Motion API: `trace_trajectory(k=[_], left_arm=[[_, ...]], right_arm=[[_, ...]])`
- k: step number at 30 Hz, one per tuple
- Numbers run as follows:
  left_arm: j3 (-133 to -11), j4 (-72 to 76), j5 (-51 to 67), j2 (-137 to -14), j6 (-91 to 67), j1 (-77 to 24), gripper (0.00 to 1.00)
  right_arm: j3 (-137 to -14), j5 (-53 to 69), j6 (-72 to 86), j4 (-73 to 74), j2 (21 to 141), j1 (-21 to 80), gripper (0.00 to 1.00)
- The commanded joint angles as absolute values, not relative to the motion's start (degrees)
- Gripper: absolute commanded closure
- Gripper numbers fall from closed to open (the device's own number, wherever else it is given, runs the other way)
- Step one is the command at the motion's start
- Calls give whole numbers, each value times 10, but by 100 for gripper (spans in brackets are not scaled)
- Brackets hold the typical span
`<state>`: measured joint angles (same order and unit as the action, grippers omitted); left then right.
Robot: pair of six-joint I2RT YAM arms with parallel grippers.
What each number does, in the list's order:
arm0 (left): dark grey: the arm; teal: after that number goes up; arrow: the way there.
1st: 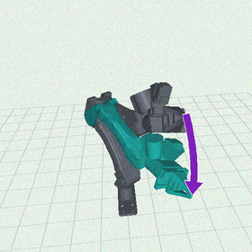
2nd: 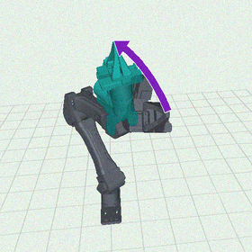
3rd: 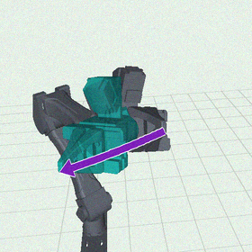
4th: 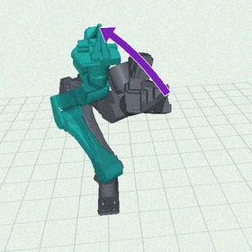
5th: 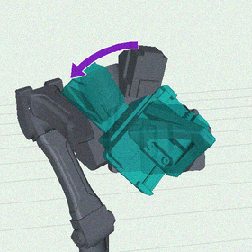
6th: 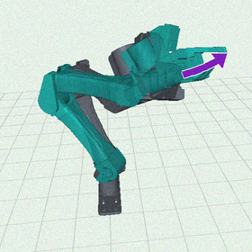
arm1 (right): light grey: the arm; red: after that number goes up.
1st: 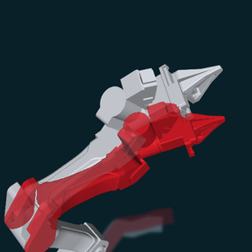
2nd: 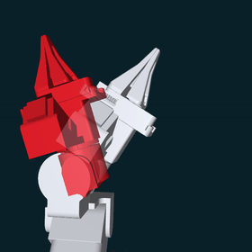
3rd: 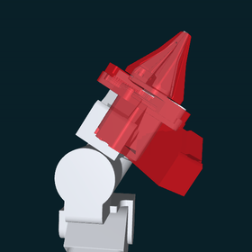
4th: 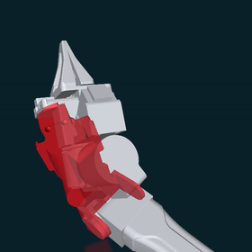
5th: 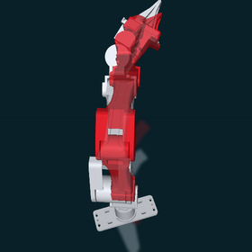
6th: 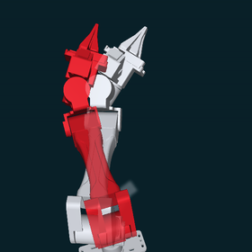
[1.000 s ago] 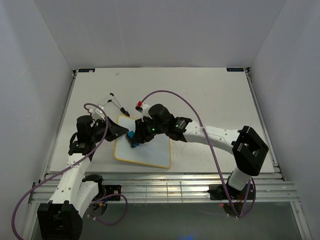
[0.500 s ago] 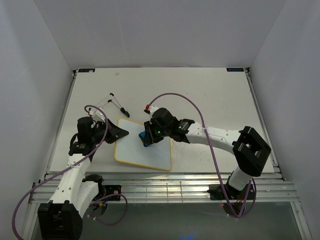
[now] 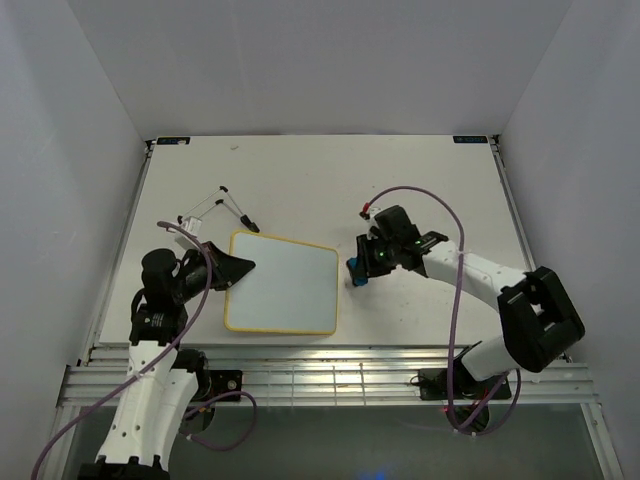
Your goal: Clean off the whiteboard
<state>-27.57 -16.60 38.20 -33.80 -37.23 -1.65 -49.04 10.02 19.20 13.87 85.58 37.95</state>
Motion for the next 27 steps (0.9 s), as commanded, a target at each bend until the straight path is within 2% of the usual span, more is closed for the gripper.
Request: trace_trajectory(k=[1, 5, 9, 13, 17, 19, 22, 27], left_arm=[[-298, -123, 380, -298, -343, -18, 100], [-311, -128, 375, -297, -342, -18, 100], [-327, -100, 395, -305, -344, -18, 100], [-339, -17, 464, -316, -339, -18, 100], [-338, 57, 498, -323, -353, -18, 100], [-338, 76, 509, -328, -352, -18, 100], [-337, 79, 509, -337, -345, -18, 100], [-327, 78, 509, -339, -344, -18, 100]], right_arm=[[-525, 111, 153, 188, 799, 315, 92], [-540, 101, 133, 236, 778, 254, 92], [-519, 36, 127, 255, 794, 248, 92], [-494, 52, 134, 233, 825, 245, 79], [-502, 35, 134, 234, 857, 245, 75], [-504, 37, 135, 235, 865, 245, 66], [-506, 47, 137, 233, 860, 245, 42], [-522, 40, 141, 251, 828, 244, 30]])
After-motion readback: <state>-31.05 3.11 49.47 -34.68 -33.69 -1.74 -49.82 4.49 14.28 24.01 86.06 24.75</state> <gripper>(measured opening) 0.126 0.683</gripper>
